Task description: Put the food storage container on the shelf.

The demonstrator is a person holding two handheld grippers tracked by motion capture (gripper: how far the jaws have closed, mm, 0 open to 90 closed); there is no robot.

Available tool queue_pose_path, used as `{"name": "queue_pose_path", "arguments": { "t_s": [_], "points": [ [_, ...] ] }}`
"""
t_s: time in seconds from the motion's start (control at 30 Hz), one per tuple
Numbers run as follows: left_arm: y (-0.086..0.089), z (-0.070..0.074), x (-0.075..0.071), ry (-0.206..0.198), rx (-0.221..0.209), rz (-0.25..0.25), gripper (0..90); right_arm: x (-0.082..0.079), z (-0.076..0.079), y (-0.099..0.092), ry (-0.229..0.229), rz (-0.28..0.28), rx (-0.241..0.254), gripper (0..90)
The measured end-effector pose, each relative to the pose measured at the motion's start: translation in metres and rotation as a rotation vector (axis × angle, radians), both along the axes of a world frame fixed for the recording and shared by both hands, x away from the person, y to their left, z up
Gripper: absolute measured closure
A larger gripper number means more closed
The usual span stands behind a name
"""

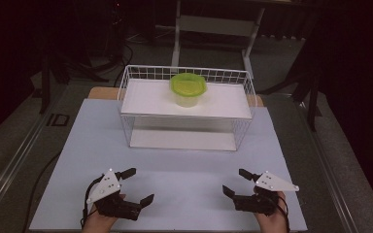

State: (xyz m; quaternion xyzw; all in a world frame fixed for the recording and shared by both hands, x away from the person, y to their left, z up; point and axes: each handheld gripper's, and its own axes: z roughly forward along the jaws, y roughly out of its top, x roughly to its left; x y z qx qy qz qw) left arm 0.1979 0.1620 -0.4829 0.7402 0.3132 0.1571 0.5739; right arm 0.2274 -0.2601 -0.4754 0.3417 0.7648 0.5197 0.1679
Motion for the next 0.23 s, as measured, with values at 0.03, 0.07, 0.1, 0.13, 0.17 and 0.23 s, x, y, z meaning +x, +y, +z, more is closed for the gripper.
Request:
{"name": "queue_pose_path", "arguments": {
  "t_s": [0.03, 0.07, 0.1, 0.13, 0.17, 0.23],
  "points": [
    [-0.0005, -0.0005, 0.0000, 0.004, -0.001, 0.000, 0.7, 0.0003, -0.0006, 0.0003, -0.001, 0.001, -0.004, 14.9],
    [-0.0008, -0.0009, -0.0002, 0.003, 0.004, -0.001, 0.7, 0.0004, -0.0013, 0.0008, 0.005, 0.001, -0.004, 15.0],
    [-0.0013, -0.0011, -0.0004, 0.002, 0.006, -0.004, 0.7, 0.0007, -0.0021, 0.0014, 0.008, 0.004, -0.007, 14.9],
    [-0.0020, -0.0012, -0.0007, 0.001, 0.007, -0.006, 0.7, 0.0006, -0.0027, 0.0021, 0.010, 0.006, -0.009, 14.9],
    [-0.0027, -0.0011, -0.0011, -0.001, 0.009, -0.006, 0.7, 0.0006, -0.0030, 0.0027, 0.007, 0.010, -0.012, 14.9],
    [-0.0031, -0.0011, -0.0015, -0.003, 0.011, -0.009, 0.7, 0.0003, -0.0030, 0.0035, 0.009, 0.013, -0.014, 15.0]
  ]
}}
